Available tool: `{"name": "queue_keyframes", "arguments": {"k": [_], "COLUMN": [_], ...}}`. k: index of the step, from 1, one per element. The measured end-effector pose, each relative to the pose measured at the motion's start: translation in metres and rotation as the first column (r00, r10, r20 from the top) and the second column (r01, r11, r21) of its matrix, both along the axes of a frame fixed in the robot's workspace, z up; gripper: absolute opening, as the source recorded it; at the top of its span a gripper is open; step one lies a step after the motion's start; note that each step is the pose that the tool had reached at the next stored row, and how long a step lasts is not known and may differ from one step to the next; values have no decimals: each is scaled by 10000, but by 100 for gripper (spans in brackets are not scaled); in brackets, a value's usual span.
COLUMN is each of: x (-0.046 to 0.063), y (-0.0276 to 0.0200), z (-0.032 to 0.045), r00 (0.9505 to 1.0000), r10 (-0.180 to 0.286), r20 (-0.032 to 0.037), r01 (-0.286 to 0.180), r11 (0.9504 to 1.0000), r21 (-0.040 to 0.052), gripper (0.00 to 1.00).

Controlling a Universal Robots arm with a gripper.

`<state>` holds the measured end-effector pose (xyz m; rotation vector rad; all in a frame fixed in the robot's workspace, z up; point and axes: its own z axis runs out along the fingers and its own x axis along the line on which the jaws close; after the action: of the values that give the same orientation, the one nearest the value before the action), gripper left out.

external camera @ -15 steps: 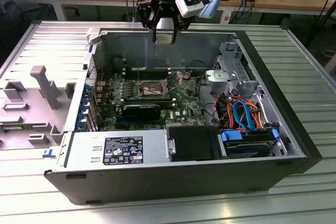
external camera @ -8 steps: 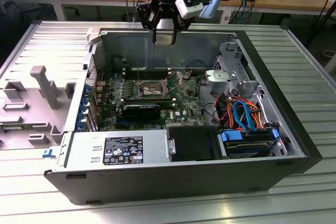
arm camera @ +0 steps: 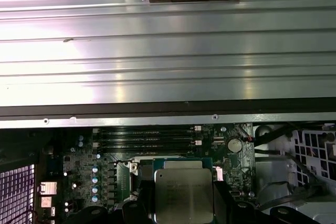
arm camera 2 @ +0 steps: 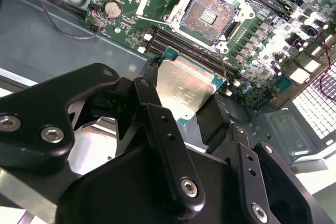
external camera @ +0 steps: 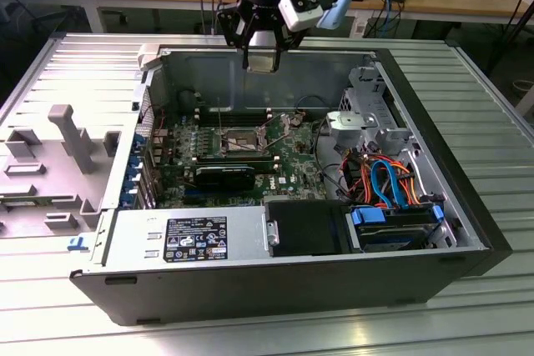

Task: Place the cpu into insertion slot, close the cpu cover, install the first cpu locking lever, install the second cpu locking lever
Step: 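Place the cpu into insertion slot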

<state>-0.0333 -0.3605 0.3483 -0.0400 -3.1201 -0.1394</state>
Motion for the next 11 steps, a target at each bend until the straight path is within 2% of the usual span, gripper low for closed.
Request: {"name": "queue_keyframes", "arguments": {"k": [11], "x": [0], "y": [-3], "z": [-27], "r00": [10000], "r10": [0], "r20": [0], "r01": [0], "r11": [10000], "r21": [-1], "gripper": [54]}}
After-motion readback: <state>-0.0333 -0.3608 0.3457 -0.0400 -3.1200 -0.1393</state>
